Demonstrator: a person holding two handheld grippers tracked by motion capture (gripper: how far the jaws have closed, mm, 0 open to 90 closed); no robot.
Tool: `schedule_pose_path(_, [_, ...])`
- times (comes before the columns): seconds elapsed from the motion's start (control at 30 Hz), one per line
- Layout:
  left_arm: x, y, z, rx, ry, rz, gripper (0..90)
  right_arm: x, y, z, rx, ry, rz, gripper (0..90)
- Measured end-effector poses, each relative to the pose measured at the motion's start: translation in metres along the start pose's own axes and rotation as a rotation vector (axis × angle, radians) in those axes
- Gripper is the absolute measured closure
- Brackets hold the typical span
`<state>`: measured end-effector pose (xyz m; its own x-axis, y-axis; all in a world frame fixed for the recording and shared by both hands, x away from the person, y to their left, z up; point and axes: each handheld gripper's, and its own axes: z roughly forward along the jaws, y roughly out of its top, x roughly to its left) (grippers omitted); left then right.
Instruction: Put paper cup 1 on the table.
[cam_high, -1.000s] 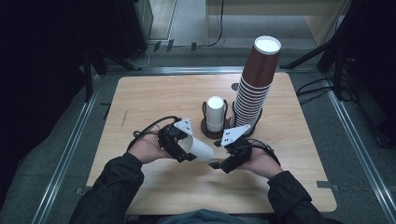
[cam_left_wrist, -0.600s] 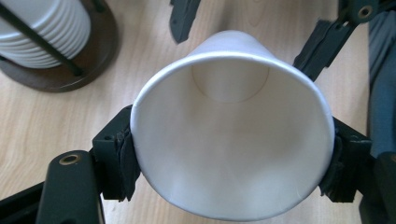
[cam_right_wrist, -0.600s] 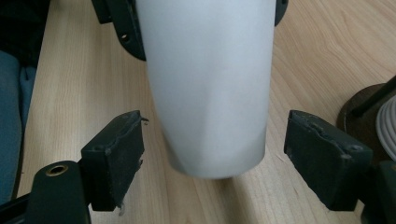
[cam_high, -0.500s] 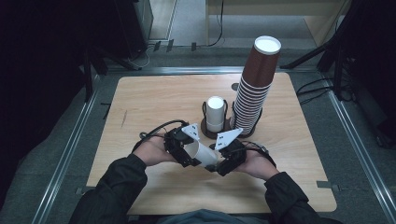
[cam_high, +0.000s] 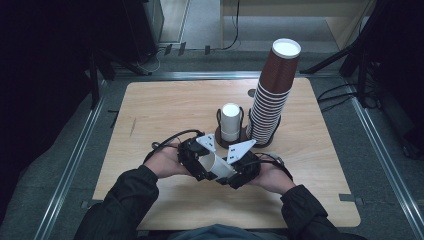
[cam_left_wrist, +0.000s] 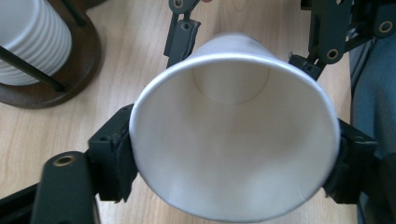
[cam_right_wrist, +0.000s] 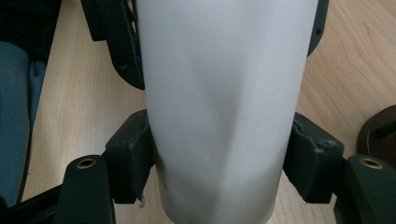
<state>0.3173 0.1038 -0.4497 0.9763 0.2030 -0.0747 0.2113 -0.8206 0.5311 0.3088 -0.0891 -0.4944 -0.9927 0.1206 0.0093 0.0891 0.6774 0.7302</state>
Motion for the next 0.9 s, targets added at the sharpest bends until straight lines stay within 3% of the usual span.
schedule_pose_path(0.23, [0.002,-0.002,-0.003,-0.045,0.028,-0.041,2.5,-0.002,-0.002,-0.006,-0.020,-0.017,0.002,31.8])
schedule_pose_path(0.73, [0.009,-0.011,-0.021,-0.215,-0.004,-0.113,1.9,-0.014,-0.007,-0.025,-0.149,-0.049,0.055,32.2])
schedule_pose_path(0.9, [0.009,-0.012,-0.023,-0.287,-0.021,-0.138,1.9,-0.016,-0.007,-0.030,-0.205,-0.027,0.095,32.2])
